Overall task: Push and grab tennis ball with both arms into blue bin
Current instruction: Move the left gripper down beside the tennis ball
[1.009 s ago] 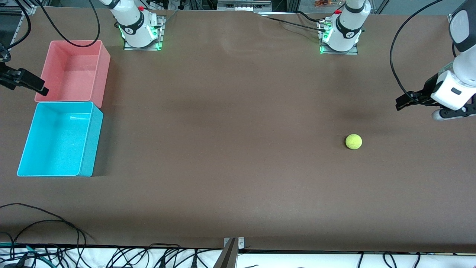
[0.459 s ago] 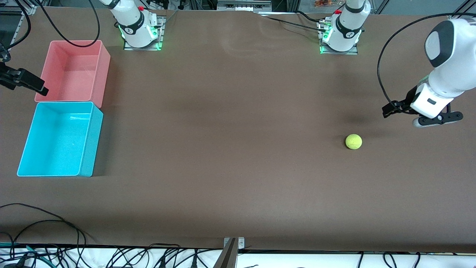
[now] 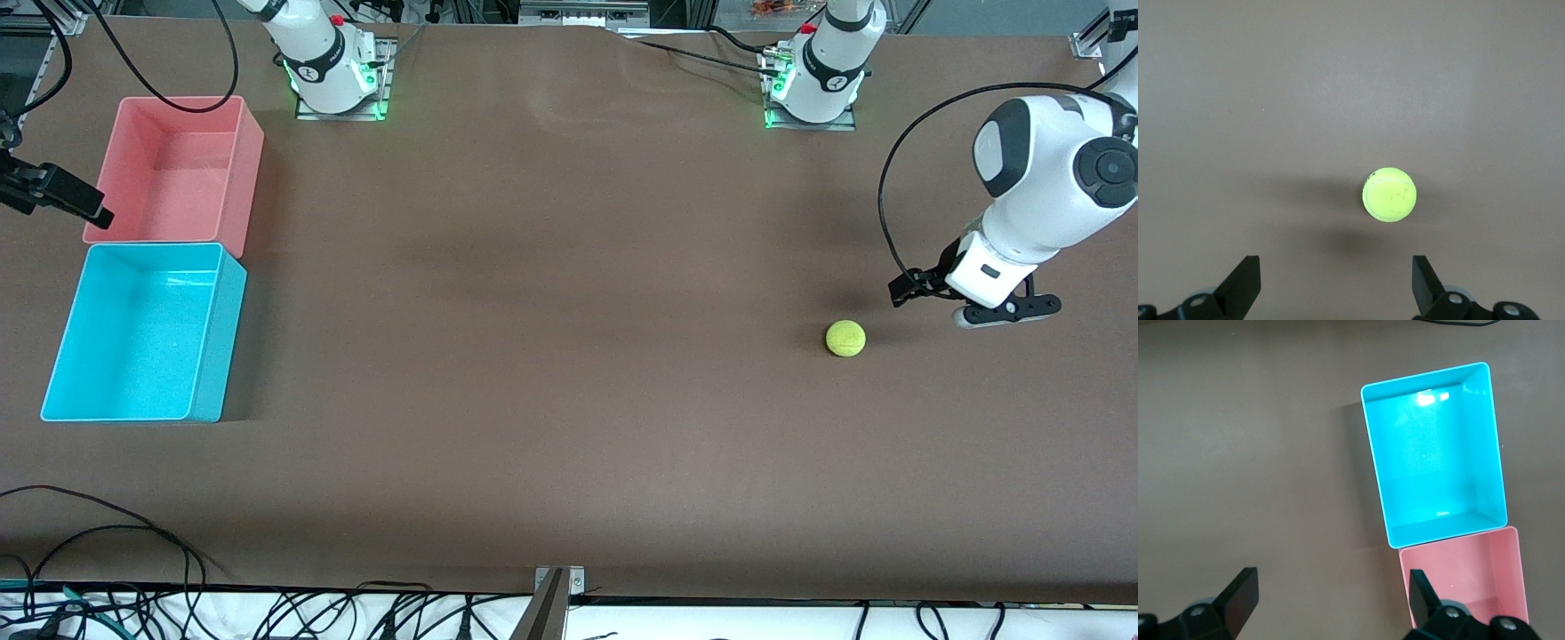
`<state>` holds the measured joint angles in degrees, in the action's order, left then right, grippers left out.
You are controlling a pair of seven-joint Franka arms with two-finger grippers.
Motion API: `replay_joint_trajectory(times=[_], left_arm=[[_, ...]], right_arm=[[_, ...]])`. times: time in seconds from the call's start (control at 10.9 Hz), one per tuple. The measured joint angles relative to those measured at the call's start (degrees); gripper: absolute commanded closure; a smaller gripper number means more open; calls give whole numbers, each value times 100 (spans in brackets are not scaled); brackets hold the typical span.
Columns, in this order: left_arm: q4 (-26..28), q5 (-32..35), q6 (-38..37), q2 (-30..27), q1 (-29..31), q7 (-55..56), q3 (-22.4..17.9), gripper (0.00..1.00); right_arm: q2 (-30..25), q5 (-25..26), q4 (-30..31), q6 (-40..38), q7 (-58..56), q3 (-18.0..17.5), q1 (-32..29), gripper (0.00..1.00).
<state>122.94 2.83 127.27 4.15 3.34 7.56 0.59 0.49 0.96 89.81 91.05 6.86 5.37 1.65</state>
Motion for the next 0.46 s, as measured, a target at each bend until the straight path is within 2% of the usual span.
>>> replay_joint_trajectory(times=[0.09, 0.18, 0.28, 0.46], left_arm=[[49, 0, 167, 60, 0, 0, 1, 1], [82, 0, 330, 137, 2, 0, -2, 8], [113, 0, 446, 231, 3, -9, -10, 24], [142, 0, 581, 375, 6, -95, -14, 64]], right_arm=[[0, -27, 0, 0, 0, 7, -1, 0], [0, -36, -1, 0, 0, 6, 1, 0], [0, -40, -1, 0, 0, 6, 1, 0], [0, -42, -1, 0, 0, 7, 1, 0]])
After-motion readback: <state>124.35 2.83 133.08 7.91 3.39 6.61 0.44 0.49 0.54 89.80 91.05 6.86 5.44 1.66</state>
